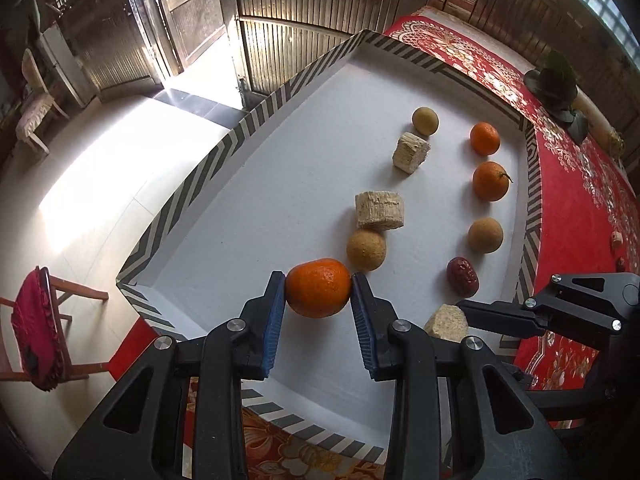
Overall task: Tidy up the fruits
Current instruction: 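Lower orange and cake piece onto the tray and open both tools, then withdraw both tools from the tray back over the tablecloth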
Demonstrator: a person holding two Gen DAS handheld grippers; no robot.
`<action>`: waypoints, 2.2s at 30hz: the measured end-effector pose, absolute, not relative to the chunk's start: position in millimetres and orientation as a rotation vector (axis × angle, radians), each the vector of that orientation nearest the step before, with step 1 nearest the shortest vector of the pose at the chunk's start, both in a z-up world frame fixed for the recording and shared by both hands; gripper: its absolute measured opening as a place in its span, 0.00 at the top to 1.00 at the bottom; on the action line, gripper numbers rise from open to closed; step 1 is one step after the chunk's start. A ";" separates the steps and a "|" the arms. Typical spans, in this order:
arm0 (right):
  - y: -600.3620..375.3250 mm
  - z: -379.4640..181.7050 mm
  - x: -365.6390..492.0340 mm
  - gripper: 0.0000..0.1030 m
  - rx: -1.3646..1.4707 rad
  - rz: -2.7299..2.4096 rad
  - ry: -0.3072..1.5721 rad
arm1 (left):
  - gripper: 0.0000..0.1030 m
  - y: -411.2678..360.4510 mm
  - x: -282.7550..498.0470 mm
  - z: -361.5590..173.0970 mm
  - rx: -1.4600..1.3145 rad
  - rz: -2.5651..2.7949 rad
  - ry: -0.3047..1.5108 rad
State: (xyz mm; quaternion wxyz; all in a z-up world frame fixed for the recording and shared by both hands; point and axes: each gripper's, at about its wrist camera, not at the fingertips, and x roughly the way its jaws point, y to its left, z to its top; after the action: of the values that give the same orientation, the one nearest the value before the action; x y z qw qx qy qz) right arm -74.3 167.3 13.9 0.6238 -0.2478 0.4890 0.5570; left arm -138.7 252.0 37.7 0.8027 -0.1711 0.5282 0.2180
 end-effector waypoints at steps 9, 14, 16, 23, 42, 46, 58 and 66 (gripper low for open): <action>178.3 9.8 -65.9 0.75 -0.603 1.241 1.109 | 0.69 251.0 -128.0 32.7 -0.366 0.468 1.128; 182.2 8.3 -66.4 0.75 -0.640 1.214 1.082 | 0.69 248.3 -124.9 32.1 -0.365 0.468 1.121; 186.9 6.5 -67.4 0.75 -0.654 1.211 1.073 | 0.69 246.0 -123.4 32.0 -0.361 0.467 1.118; 189.6 6.8 -69.8 0.75 -0.654 1.203 1.066 | 0.69 245.0 -121.1 29.7 -0.355 0.468 1.113; 149.5 35.2 -66.8 0.70 -0.543 1.182 1.041 | 0.49 249.2 -125.8 43.7 -0.362 0.507 1.087; 140.3 46.0 -64.6 0.69 -0.512 1.171 1.020 | 0.49 247.3 -124.7 53.0 -0.359 0.508 1.068; 108.2 50.9 -44.3 0.68 -0.436 1.089 1.032 | 0.48 216.4 -99.4 69.4 -0.311 0.429 1.041; 70.4 49.0 -22.1 0.68 -0.361 0.990 1.052 | 0.48 182.4 -72.3 71.7 -0.254 0.335 1.049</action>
State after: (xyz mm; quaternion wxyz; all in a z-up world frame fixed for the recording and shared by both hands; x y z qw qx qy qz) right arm -22.1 70.4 49.0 0.7356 -0.1643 0.4786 0.4504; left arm -72.3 182.4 71.7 0.8445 -0.1203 0.4971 0.1588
